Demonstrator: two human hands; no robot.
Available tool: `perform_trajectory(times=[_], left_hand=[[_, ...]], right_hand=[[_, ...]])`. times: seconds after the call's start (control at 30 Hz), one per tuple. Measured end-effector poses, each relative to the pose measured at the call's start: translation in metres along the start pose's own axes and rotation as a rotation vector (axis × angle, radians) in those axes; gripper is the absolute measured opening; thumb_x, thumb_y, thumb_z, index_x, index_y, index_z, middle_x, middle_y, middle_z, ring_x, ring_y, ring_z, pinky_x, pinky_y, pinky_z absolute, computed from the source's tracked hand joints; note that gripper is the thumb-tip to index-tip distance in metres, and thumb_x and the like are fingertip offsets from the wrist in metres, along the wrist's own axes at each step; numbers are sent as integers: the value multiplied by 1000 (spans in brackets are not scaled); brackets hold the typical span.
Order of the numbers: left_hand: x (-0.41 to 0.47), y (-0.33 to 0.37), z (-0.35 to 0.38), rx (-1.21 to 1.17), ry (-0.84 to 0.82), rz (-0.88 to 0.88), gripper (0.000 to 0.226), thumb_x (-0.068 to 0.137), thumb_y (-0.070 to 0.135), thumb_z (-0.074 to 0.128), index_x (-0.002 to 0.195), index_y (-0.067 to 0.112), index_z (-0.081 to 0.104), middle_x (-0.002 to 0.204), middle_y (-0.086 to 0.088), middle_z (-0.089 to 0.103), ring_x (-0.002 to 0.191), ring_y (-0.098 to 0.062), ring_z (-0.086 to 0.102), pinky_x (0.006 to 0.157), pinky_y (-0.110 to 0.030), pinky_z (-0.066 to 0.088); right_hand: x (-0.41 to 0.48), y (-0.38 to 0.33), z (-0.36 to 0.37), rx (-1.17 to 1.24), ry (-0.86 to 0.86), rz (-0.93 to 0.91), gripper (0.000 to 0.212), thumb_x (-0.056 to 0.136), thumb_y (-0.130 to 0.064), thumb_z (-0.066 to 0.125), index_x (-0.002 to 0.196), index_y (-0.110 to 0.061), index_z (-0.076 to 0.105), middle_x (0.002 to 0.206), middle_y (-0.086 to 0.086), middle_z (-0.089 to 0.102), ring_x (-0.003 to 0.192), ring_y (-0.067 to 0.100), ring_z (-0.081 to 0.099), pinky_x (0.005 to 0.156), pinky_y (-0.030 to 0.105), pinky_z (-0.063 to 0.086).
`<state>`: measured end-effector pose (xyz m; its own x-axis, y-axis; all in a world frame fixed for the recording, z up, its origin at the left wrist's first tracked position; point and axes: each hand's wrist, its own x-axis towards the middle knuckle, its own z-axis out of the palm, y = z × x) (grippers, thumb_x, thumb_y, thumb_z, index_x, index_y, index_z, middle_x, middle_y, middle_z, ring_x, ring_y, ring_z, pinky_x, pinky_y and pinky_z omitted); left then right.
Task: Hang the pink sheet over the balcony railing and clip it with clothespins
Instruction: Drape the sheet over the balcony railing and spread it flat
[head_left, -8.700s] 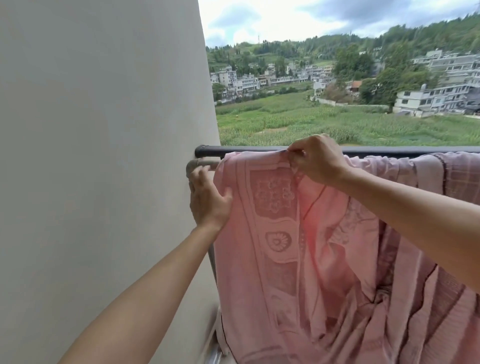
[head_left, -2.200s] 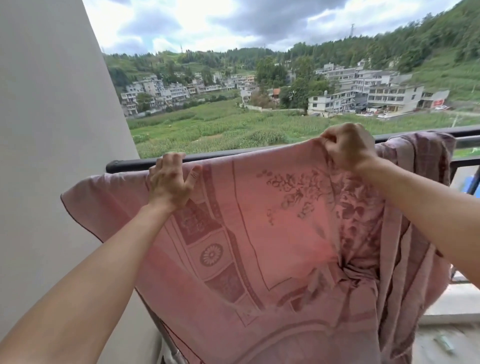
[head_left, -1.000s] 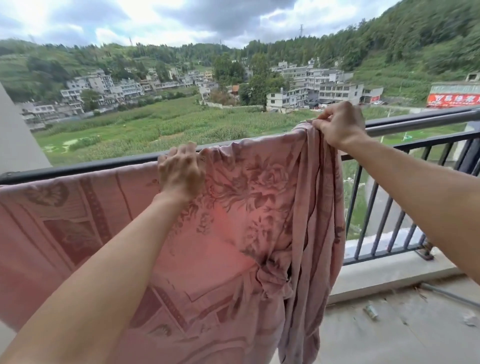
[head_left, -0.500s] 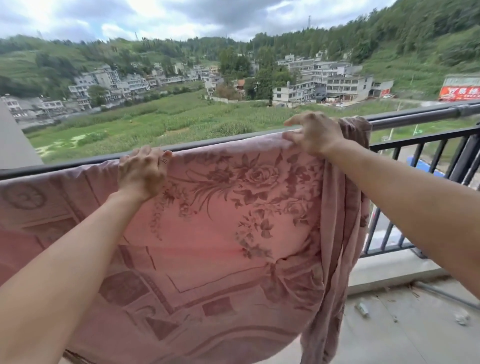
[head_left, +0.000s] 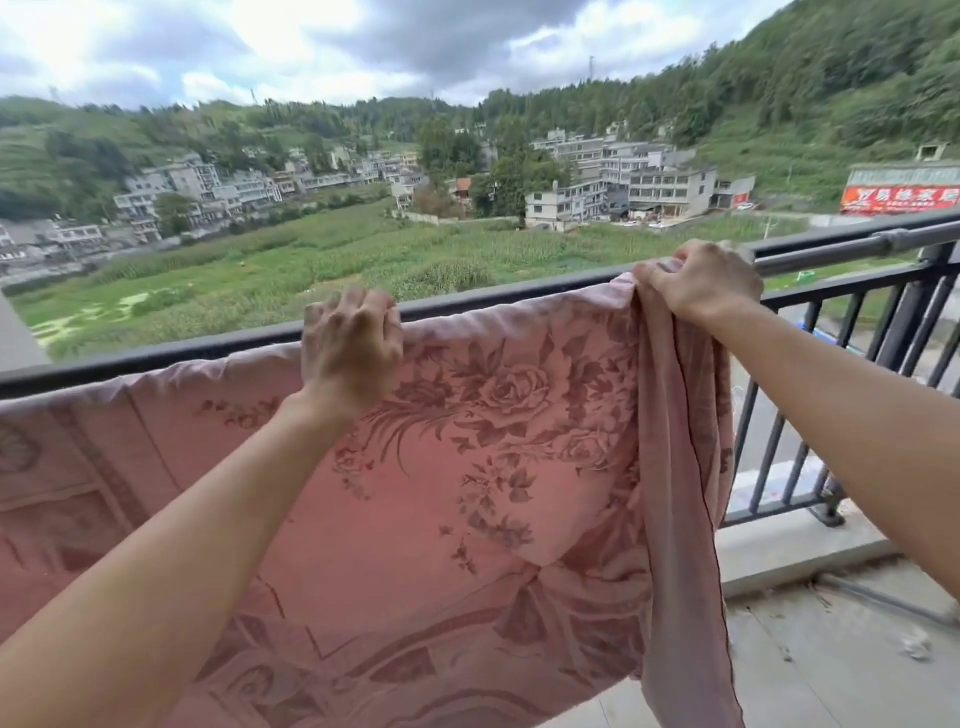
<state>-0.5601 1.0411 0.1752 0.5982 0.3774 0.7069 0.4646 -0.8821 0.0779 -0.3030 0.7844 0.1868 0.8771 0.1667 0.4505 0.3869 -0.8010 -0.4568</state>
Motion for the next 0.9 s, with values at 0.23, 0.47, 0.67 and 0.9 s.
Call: perform_trajectory(times=[0.23,0.47,0.67,0.9], left_hand=[[36,135,53,-150,-193,269,43,99,44,23,116,13,49,107,-12,65,90,-32,61,73,-39,43],[28,163,97,18,-87,351,45,101,49,27,105,14,55,94,-8,67,80,-30,64,62,-35,35],[24,178,101,70,-66,292,42,102,43,30,93,14,58,85,-7,68,75,-31,63,59,-35,34],[21,194,104,85,23,130,60,99,54,21,81,14,62,75,-6,68,67,-31,62,57,-32,32]], right_hand=[[9,8,-13,228,120,-42,20,86,-30,71,89,-11,77,95,12,75,95,29,67,78,28,45],[72,123,-30,111,251,237,20,90,-15,60,94,0,72,109,27,68,108,40,61,92,40,46],[59,103,-12,78,-8,-265,51,90,-63,50,116,-21,66,132,7,59,116,30,57,96,45,45],[74,159,-5,91,-85,-785,27,90,-29,65,117,-30,70,114,-6,69,106,22,59,84,39,41]])
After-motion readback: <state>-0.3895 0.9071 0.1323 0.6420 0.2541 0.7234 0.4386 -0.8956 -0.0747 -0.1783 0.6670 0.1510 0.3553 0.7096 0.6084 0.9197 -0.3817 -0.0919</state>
